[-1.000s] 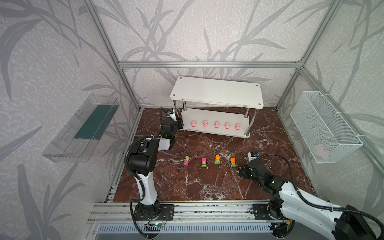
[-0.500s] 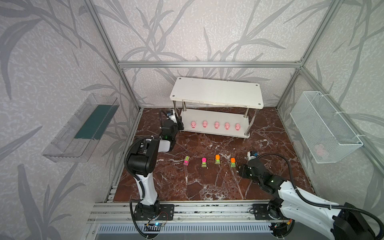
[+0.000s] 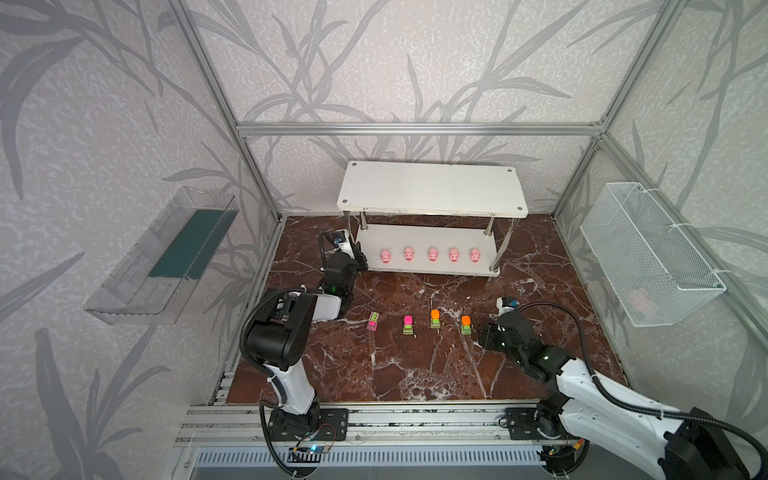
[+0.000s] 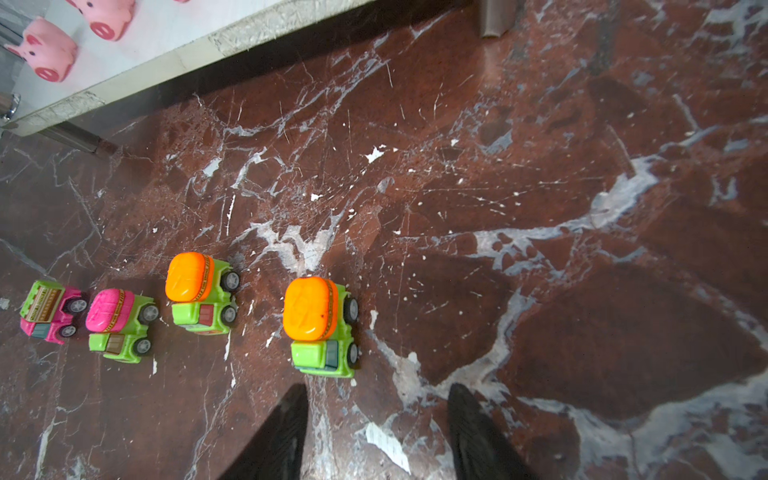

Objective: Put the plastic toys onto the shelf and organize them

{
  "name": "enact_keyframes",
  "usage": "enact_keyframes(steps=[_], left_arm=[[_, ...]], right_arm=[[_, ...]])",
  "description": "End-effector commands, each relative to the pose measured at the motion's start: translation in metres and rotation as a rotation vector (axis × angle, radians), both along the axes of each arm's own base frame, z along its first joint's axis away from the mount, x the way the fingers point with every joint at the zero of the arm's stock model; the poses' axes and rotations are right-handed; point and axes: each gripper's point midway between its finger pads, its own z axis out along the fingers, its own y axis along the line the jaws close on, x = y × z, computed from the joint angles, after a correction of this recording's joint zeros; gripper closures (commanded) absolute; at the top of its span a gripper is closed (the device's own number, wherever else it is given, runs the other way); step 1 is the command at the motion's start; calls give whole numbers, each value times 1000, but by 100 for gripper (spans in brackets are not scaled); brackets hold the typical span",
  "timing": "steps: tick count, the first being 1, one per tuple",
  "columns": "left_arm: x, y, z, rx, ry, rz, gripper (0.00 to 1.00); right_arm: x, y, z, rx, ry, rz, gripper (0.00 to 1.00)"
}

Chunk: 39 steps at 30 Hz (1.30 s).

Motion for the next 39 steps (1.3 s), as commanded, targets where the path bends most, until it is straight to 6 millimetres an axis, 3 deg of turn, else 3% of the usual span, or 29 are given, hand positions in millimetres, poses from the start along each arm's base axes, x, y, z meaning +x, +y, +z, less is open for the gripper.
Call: enact_keyframes(steps=[1,12,18,24,31,39], left_arm=[[-16,-28,15,28,-38,-80,81],[-43,-26,20,44,-36,-57,81],[-51,-19,28,47,-42,-37,61],[-68,-9,45,24,-68,-11,34],[-104,9,48,-28,-36,28,26],[-149,32,57,-97,-19,81,26]], right_arm=[[4,3,8,7,-11,15,45],[2,7,4,25,2,28,45],[1,10,5,39,0,39,45],[3,16,10,37,-3,79,42],[7,33,9,-7,34,162,34],[17,51,7,-79,45,208,33]])
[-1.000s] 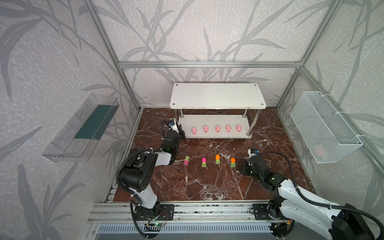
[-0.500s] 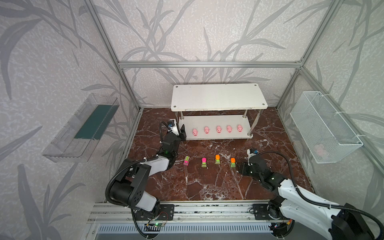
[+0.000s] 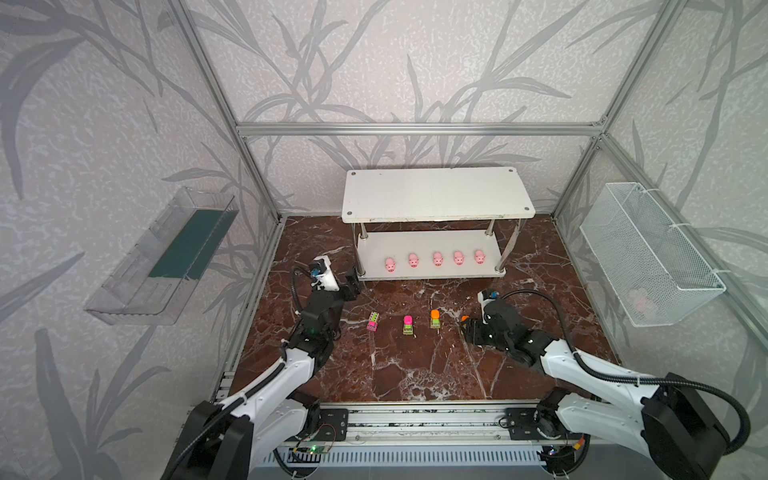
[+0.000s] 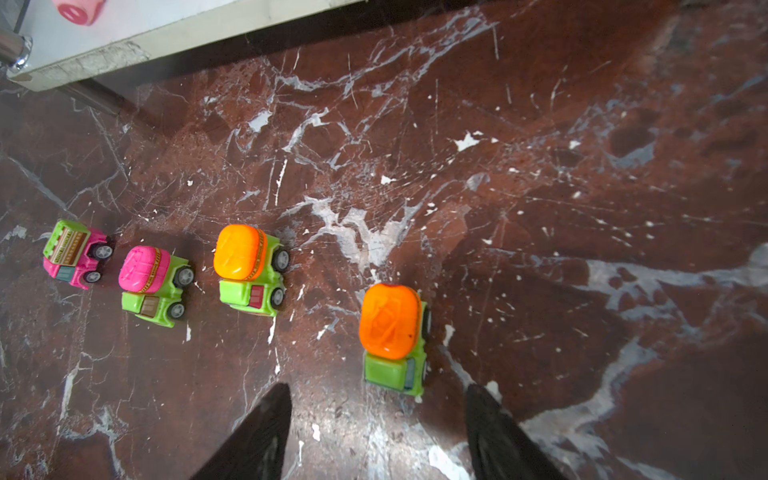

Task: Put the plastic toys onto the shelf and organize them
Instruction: 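Lower the right gripper onto the nearest orange-topped green truck and close it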

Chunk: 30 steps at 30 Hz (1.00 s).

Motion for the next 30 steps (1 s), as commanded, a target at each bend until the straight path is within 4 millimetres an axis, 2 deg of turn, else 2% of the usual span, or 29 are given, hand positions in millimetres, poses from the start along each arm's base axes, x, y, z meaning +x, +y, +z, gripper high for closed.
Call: enact_keyframes(steps=[1,7,18,23,30], left_arm=[[-13,13,-11,12,75,53,26],[-24,20,-6,0,88,76,28],[-23,19,-6,-3,78,67,28],[-22,18,-9,-1,87,65,28],[-22,17,-11,5,91,61,28]], right_arm=[[9,8,7,-36,-27,28,33],[16,6,2,-132,-6,22,36],[23,-3,-9,-247,11,14,47],[26,2,-11,-244,18,28,48],[27,1,-20,-261,37,14,55]])
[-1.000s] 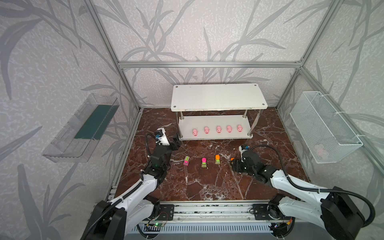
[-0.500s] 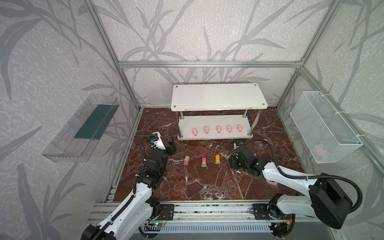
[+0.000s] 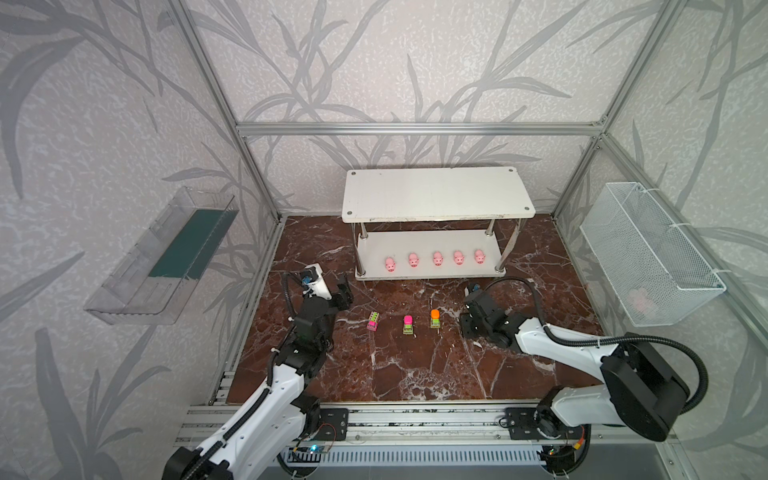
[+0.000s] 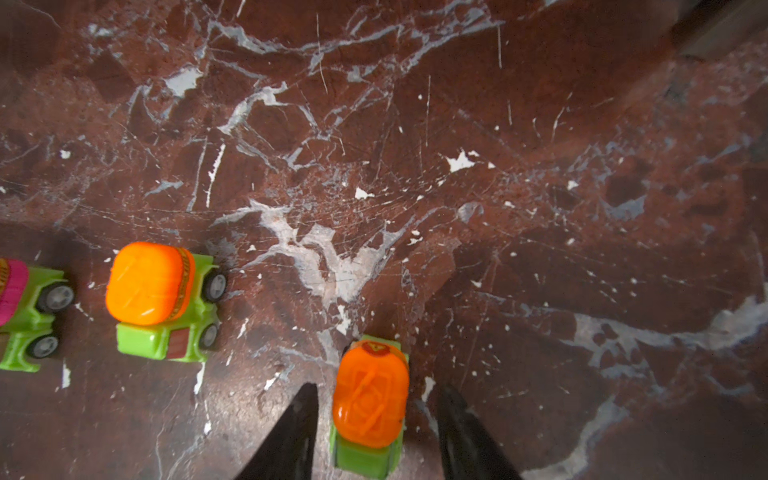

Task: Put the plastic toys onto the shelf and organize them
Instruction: 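Lower the right gripper onto the nearest orange-topped green truck and close it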

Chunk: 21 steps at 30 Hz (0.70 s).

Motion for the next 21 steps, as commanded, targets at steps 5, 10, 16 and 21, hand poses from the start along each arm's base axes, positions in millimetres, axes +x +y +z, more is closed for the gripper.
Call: enact_keyframes(steps=[5,10,16,21], left_arm=[[2,1,-3,-3,7,10,28],[2,1,-5,-5,10,10,28],[2,0,-5,-6,8,7,28],[2,0,-7,-8,13,6,28]], right_arm=[[6,1,-2,-29,8,-6,57],[9,3,0,-23,0,-13,59],[11,5,-3,-13,3,-23,61],[12,5,-4,-14,3,-29,71]])
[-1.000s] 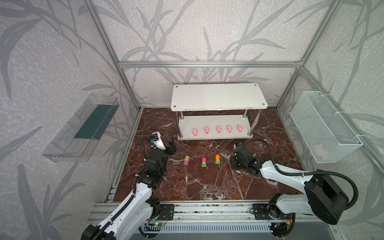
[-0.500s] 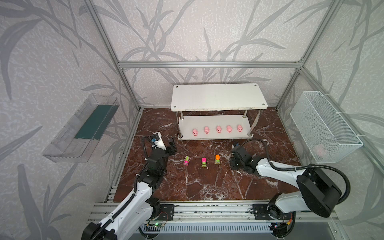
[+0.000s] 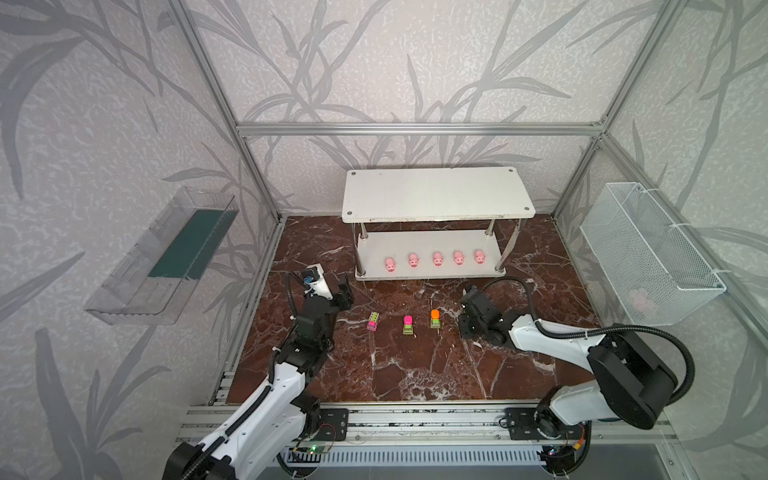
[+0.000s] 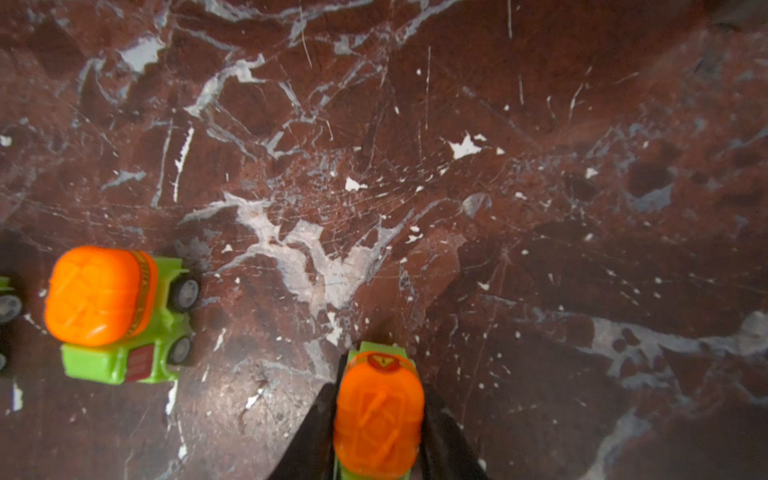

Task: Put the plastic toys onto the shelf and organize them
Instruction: 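Lower the right gripper onto the nearest orange-topped green truck and close it, then lift the truck with the right gripper and raise it above the top shelf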

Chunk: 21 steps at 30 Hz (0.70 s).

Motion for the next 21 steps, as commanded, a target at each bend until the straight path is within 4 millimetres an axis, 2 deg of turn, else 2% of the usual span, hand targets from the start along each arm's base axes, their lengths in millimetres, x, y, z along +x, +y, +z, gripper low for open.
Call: enact_keyframes(steps=[1,6,12,18,21], left_arm=[[0,1,-1,-15,-8,7,28],[0,0,-2,-19,-6,4,28],[0,-1,0,-27,-7,-2,29],[0,-4,0,-42,18,-10,29],[0,-8,-2,-60,37,-29,29]], right_arm=[[9,3,7,5,-26,-18,72],[7,1,14,-2,-30,-8,76],[1,-6,38,-6,-62,0,77],[-9,-22,95,6,-118,22,77],[-15,-30,135,-1,-148,46,78]])
